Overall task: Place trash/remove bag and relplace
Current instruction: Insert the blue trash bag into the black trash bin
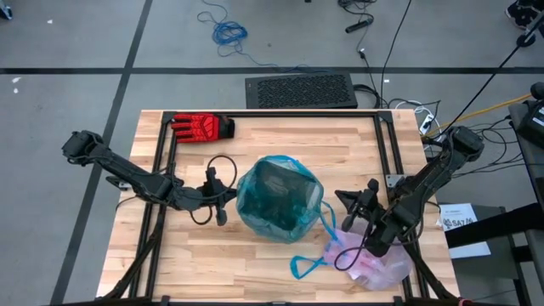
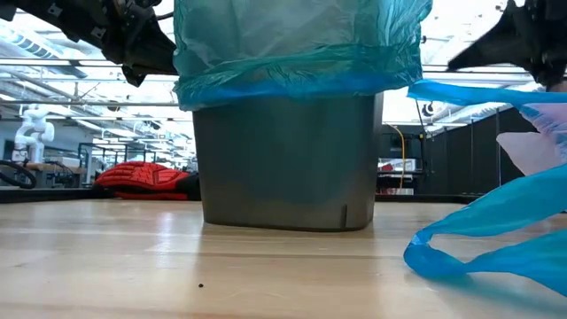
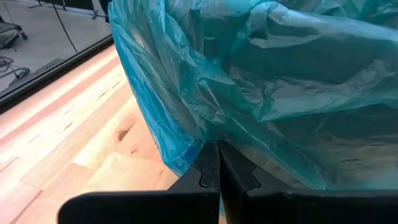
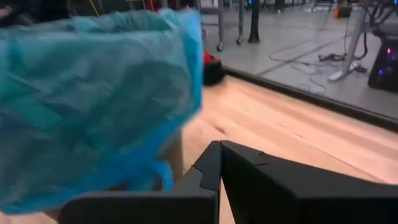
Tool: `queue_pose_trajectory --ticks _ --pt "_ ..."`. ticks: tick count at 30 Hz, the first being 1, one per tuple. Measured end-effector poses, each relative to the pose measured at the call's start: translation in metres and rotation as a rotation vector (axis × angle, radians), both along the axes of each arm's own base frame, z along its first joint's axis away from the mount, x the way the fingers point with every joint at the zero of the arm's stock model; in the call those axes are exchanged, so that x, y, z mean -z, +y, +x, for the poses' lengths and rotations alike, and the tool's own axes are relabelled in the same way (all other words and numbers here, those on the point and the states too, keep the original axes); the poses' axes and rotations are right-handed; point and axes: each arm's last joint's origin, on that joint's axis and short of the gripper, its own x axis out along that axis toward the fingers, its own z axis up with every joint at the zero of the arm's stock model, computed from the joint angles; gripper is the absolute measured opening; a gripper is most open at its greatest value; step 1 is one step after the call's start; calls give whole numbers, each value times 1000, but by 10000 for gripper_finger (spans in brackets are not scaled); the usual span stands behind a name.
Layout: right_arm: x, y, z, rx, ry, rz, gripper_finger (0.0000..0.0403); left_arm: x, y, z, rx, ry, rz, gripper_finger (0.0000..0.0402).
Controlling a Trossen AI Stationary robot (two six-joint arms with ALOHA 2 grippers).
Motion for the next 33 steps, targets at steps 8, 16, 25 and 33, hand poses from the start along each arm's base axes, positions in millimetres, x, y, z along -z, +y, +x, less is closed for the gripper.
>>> queue_pose_trajectory --ticks 8,16,25,33 --pt "-14 12 16 -47 -33 -48 0 0 0 0 0 0 0 0" --pt "-20 3 33 -49 36 -128 0 0 0 0 2 1 3 0" --pt "-20 -15 49 -58 118 -135 0 0 0 0 2 2 5 0" --pt "-22 -24 63 -133 148 -104 0 0 0 0 2 3 5 0"
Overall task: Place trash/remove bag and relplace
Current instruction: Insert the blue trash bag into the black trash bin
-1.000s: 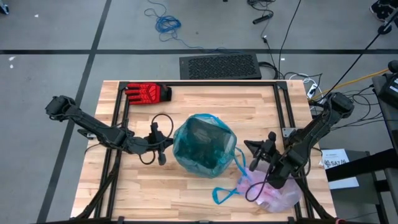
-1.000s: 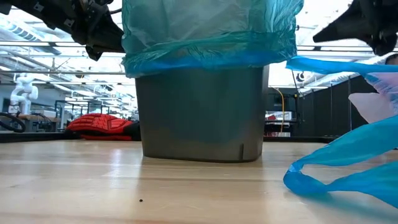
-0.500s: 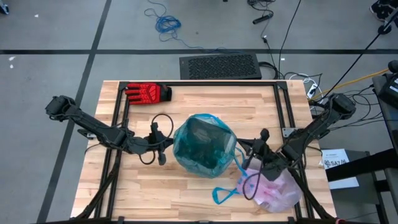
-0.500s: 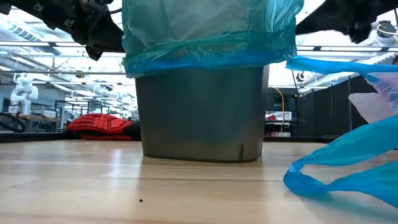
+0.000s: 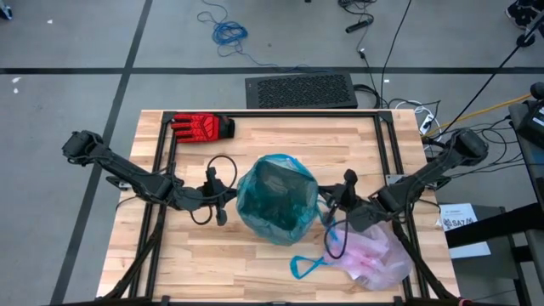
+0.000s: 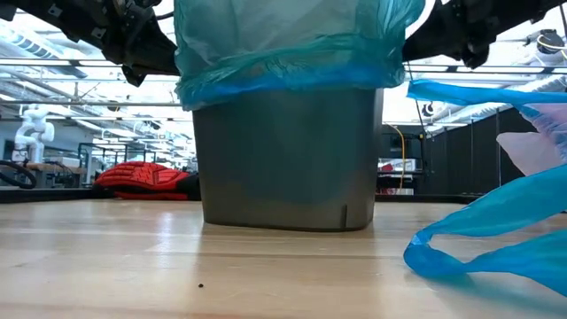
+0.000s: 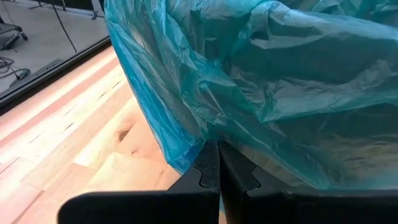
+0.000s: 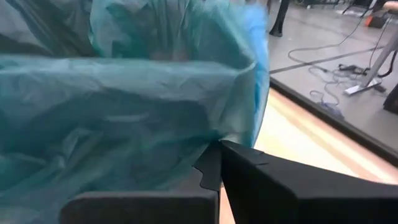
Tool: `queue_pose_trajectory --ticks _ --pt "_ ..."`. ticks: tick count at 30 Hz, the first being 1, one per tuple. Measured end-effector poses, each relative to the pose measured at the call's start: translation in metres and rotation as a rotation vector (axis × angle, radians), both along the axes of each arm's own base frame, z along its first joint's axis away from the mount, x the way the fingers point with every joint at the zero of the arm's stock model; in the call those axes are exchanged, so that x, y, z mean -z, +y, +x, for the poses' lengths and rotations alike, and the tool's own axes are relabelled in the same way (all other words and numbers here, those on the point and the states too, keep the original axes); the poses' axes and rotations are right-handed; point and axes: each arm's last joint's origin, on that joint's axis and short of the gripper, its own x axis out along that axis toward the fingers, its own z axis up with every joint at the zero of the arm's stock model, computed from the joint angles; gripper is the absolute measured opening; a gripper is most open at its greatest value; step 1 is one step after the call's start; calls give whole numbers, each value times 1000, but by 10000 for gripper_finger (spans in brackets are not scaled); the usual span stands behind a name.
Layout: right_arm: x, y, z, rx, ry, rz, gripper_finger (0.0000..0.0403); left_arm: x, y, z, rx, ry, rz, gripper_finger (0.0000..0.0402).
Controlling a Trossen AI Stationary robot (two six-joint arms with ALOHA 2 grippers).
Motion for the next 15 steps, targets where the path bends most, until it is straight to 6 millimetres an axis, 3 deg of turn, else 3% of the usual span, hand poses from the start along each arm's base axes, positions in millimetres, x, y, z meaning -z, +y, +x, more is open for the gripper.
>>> queue_pose_trajectory --ticks 15 --pt "46 7 25 -7 93 90 0 0 0 0 1 7 4 0"
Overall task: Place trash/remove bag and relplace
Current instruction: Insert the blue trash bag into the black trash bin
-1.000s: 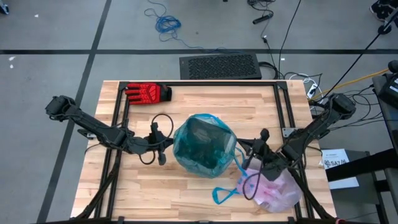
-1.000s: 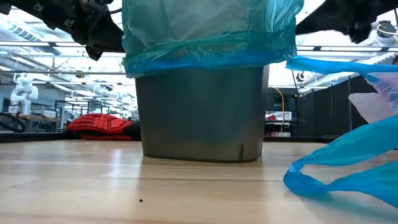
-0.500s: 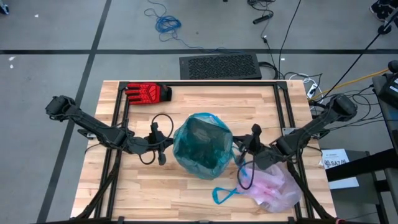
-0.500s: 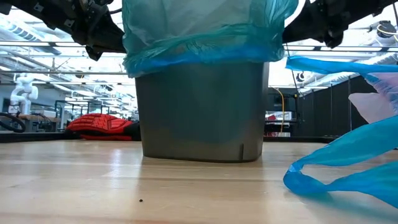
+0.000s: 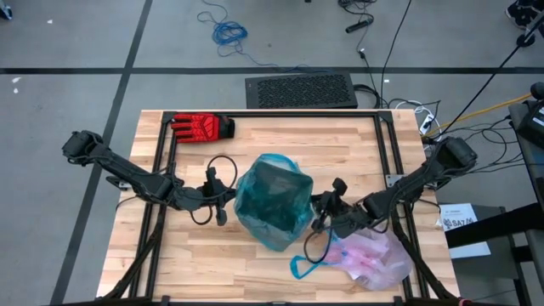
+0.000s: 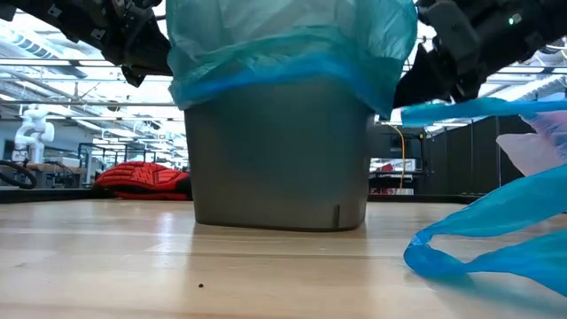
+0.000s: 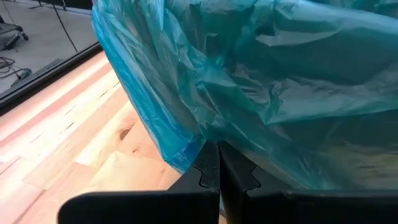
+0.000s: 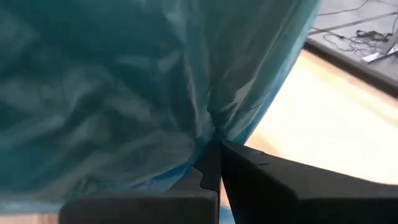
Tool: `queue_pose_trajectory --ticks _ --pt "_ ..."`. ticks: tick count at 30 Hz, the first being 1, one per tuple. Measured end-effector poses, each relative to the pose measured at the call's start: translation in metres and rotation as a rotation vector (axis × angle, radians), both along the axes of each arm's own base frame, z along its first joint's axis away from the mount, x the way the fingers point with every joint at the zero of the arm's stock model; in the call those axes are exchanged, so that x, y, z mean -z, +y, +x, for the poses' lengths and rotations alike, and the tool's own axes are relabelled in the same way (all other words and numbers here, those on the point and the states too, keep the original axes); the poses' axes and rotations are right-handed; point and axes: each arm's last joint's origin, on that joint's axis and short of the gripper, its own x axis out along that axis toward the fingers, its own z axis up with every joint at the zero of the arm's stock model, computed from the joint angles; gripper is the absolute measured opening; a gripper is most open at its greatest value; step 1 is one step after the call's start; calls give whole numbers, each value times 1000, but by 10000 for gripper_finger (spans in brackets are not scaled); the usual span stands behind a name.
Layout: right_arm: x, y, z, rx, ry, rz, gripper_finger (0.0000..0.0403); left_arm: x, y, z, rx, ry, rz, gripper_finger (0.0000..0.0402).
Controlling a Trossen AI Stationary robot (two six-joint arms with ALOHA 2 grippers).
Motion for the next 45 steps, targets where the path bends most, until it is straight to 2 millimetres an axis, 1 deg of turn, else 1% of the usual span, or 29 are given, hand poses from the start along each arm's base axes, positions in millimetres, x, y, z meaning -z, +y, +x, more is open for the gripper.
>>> queue_pose_trajectory --ticks 4,7,10,15,18,21,23,26,29,32,36,40,45 --pt "12 5 7 -8 1 10 0 0 0 0 1 0 4 0" --pt "13 9 7 -39 -2 34 0 0 0 0 0 4 6 0" --pt "8 14 3 -70 -14 43 0 0 0 0 -1 8 9 0" --pt "-7 19 -5 -89 -58 19 0 0 0 0 -4 7 11 0" --pt "-19 23 -13 -128 -83 12 0 1 0 0 -4 11 12 0" --pt "-28 34 -28 -198 -81 -1 0 2 1 -1 -6 26 14 0" --pt "-33 42 -37 -208 -109 -10 0 2 1 -1 -7 26 14 0" --pt "-35 54 -47 -201 -153 -31 0 2 1 -1 -7 25 12 0" --pt "-32 65 -52 -174 -199 -47 0 2 1 -1 -8 23 10 0" --pt "-27 75 -47 -174 -235 -52 0 2 1 -1 -8 20 9 0" --pt "-18 82 -31 -162 -281 -62 0 2 1 -1 -8 19 8 0" --pt "-6 77 -13 -107 -296 -109 0 3 0 0 -8 20 9 0" --pt "12 67 3 -53 -269 -128 0 11 -2 4 -9 62 27 0"
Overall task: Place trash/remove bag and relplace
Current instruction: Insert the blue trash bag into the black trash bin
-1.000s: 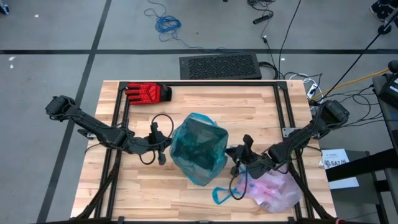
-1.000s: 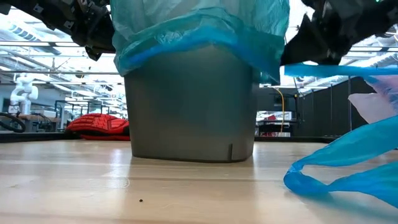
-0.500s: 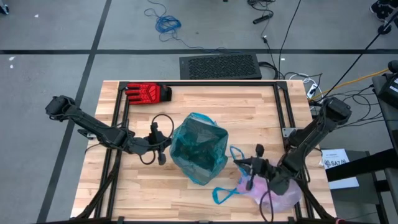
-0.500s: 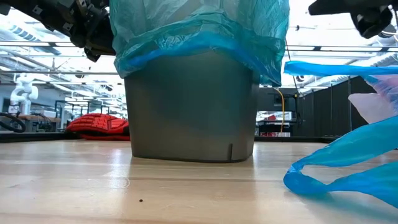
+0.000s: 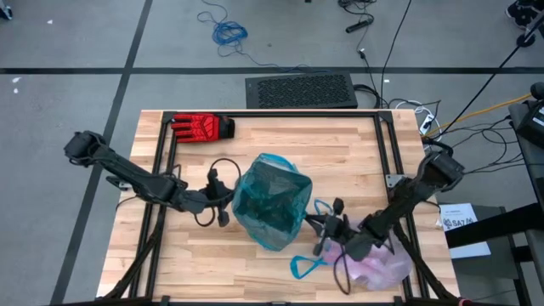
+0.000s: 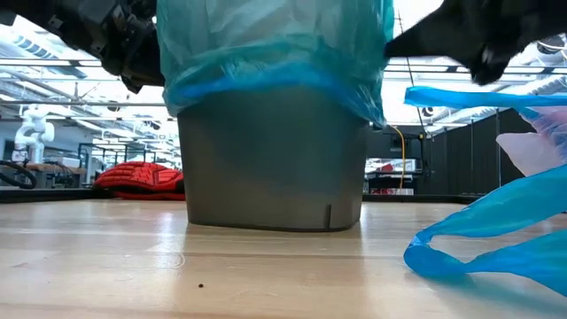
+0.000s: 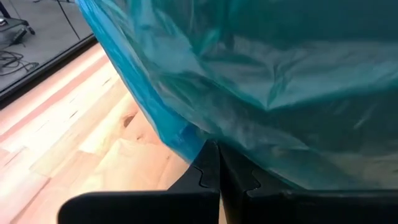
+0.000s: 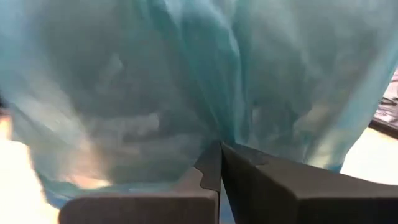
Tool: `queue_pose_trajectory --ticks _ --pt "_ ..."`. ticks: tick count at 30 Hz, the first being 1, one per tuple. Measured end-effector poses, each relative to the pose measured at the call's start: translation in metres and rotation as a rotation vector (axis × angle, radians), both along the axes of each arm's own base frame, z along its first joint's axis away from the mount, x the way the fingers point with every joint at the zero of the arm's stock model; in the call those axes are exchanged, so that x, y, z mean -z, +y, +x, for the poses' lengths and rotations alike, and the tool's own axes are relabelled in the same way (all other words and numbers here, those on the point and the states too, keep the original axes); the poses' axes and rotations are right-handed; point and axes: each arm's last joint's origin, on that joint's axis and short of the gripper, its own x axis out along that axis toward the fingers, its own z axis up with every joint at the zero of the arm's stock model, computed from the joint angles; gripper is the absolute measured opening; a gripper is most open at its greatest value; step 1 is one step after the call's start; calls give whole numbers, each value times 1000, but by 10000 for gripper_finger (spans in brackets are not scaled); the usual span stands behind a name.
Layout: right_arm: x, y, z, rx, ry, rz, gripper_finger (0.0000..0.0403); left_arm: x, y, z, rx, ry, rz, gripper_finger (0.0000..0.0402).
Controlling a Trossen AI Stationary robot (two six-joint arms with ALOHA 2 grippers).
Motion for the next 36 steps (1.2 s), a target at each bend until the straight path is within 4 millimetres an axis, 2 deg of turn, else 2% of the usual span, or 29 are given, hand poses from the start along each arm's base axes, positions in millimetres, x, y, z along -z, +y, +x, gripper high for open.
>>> queue_pose_trajectory --ticks 8,14,17,21,27,32,36 --pt "25 -8 13 -7 45 38 0 18 -7 15 -8 15 -10 0" --pt "28 -8 13 -11 53 42 0 34 -11 26 -15 38 0 0" --pt "28 -8 13 -13 55 40 0 36 -13 26 -11 42 5 0" --pt "29 -8 13 -12 58 38 0 27 -16 19 15 24 15 0" --pt "29 -8 13 -12 59 36 0 8 -19 -5 29 27 39 0" --pt "29 -8 13 -14 62 36 0 6 -15 -24 -16 89 47 0" --pt "29 -7 13 -34 68 42 0 3 -17 -27 -39 53 18 0"
